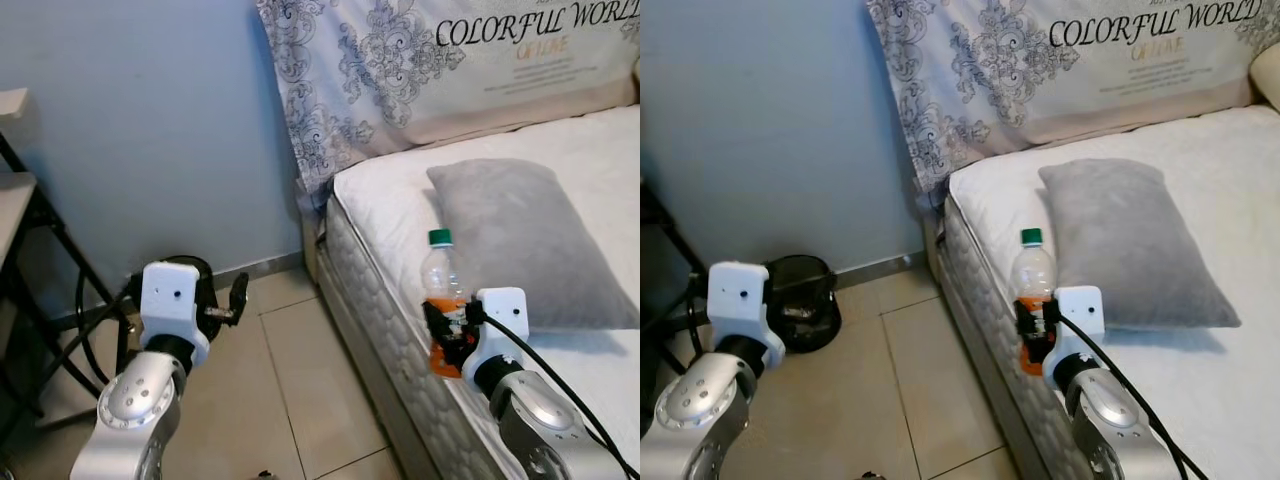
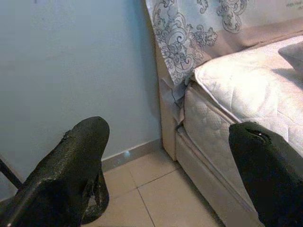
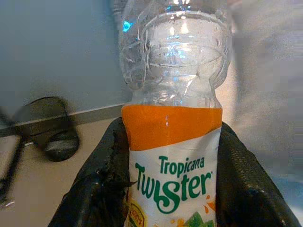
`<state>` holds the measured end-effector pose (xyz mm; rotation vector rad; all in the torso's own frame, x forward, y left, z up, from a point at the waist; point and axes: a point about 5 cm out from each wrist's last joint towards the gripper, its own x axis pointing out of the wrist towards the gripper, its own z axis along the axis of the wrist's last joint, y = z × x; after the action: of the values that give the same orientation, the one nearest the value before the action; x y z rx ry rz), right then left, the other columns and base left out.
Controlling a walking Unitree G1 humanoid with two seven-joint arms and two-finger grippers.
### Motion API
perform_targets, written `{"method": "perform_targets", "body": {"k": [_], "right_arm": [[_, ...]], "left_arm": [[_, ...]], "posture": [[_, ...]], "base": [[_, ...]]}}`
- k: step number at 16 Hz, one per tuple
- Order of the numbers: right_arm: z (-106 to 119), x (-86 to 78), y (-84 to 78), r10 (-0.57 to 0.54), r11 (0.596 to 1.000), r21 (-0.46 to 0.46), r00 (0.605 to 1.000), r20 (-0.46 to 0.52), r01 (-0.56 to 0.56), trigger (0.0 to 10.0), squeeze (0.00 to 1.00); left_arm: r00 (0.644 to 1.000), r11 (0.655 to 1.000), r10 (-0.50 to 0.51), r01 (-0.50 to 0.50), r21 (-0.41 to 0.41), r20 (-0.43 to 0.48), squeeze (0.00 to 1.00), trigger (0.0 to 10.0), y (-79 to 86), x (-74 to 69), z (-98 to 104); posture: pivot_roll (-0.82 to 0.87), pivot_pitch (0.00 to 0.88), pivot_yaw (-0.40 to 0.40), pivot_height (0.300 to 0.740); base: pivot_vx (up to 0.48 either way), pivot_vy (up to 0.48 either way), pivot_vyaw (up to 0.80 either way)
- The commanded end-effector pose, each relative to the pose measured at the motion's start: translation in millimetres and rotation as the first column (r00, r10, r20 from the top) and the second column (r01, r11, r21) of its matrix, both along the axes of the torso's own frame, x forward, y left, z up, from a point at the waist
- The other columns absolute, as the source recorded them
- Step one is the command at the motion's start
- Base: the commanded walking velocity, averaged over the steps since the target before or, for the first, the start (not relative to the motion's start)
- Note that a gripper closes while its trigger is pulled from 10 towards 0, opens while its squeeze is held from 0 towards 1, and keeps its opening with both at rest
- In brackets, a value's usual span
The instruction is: Clean up the room
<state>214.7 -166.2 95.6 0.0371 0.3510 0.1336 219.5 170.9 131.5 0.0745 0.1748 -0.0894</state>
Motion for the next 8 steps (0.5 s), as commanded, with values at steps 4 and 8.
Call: {"method": "perform_targets", "body": {"k": [4,8], "right_arm": [[3.1,3.3,10.0,0.064,0.997,0.039,0.997,0.046,-0.066,10.0,0.00],[-0.6,3.2,10.9,0.062,0.998,0.029,0.997,0.054,-0.064,10.0,0.00]], "left_arm": [[1.000,1.000,0.002,-0.002,0.016,-0.030,0.00,10.0,7.0,2.8,-5.0],[1.000,0.999,-0.020,0.020,0.035,-0.020,0.00,10.0,6.9,9.0,-2.3]], "posture": [[-0.02,0.000,0.048,0.740],[-0.03,0.000,0.057,0.740]], "base": [[0.000,0.000,0.00],[0.000,0.000,0.40]]}}
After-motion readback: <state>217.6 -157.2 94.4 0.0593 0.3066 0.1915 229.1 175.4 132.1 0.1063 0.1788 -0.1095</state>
